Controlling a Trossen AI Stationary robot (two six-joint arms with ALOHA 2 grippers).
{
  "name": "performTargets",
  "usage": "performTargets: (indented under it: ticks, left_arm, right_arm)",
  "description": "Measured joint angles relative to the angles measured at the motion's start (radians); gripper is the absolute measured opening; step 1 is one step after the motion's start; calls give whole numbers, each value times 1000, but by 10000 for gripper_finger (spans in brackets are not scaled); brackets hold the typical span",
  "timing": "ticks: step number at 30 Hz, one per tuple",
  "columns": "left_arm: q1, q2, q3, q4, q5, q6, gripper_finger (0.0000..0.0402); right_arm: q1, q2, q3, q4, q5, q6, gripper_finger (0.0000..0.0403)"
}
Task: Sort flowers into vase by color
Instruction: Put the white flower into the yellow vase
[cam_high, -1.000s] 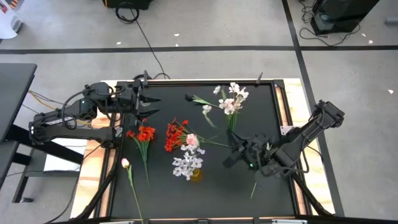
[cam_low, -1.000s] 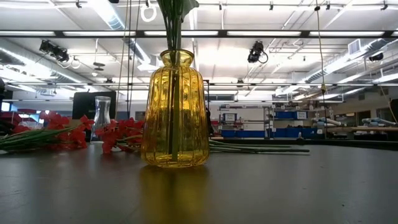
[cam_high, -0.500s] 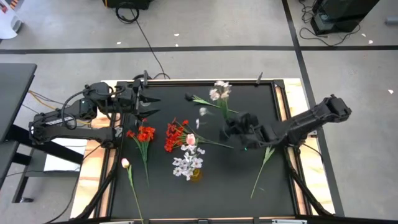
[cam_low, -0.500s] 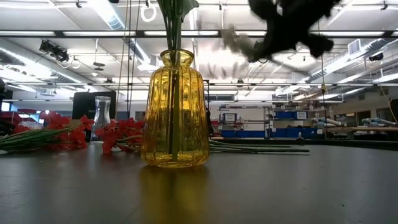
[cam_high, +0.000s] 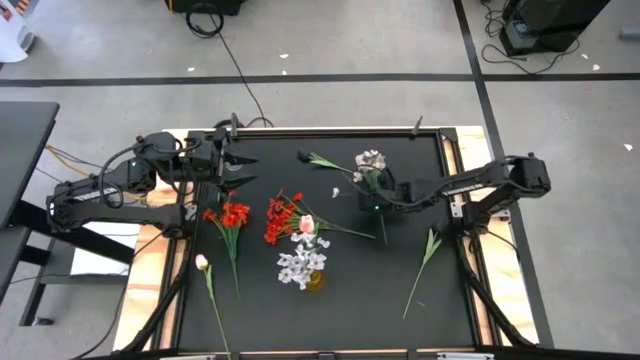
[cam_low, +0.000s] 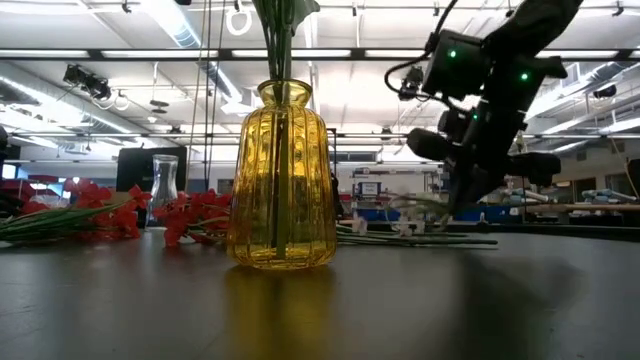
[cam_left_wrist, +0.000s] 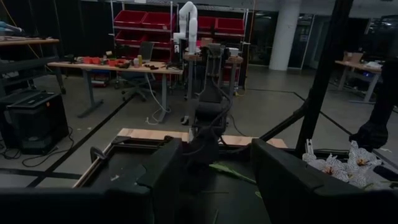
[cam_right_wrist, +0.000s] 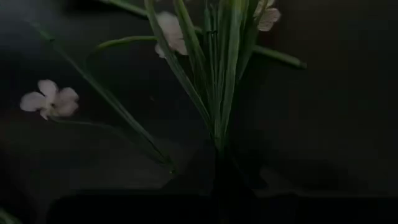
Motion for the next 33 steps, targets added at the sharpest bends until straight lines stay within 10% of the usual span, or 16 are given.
performTargets:
  ticks: [20,33]
  left_arm:
    - [0,0,0,0,0,0,197]
    - [0,0,0,0,0,0,197]
  right_arm:
    - [-173,11,11,-46,-514,-531,275]
    - [-176,102,67,-34,-424,-580,321]
